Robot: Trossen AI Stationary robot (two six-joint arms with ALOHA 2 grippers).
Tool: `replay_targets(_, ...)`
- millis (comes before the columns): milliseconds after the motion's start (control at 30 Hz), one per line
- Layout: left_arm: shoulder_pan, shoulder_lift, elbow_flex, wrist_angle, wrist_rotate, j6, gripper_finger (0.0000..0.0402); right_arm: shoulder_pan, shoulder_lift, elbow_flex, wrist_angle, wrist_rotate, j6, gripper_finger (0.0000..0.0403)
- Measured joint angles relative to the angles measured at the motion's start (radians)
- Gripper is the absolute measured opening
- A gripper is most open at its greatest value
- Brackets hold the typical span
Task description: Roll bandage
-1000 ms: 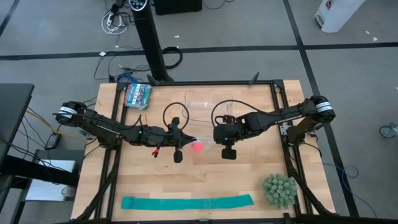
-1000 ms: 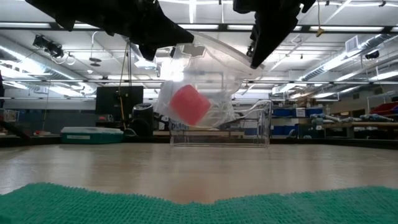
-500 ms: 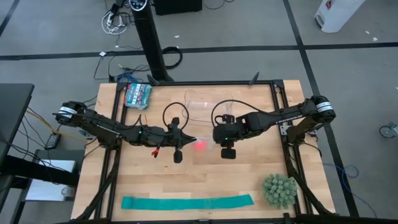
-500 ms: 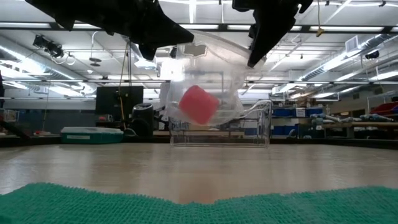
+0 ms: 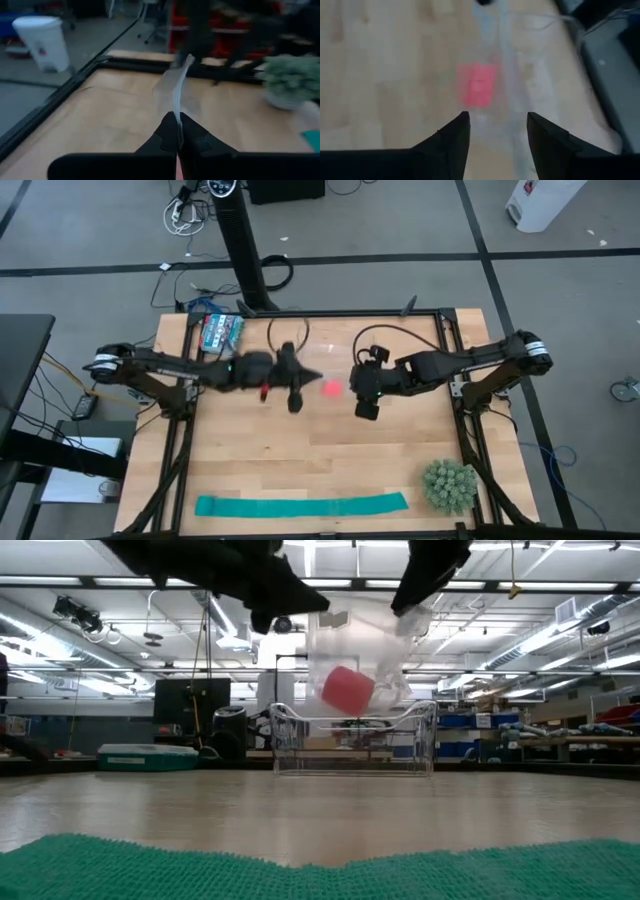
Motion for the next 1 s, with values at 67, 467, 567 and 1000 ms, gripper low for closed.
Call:
replay_targets(67,0.070,0.002,0.035,-0.057,0.053,0.000,0.0006,-0.017,-0.006,0.000,0.012,0.027,-0.005,0.0180)
replay_targets(467,0.379,0.064,0.162,-0.111,0.320,-0.029,0.0006,-0.160,0.001,0.001,0.045,0.049,-0.011,0.0177)
replay_targets(567,0.403,0.124,0.184,-0.112,0.359,-0.032,0.0006,-0.189,0.001,0.001,0.048,0.046,-0.012,0.0176)
replay_targets(1000,0.459,0.417,0.404,-0.342,0.478,-0.047,0.0006,-0.279,0.001,-0.003,0.046,-0.004,-0.031,0.0176)
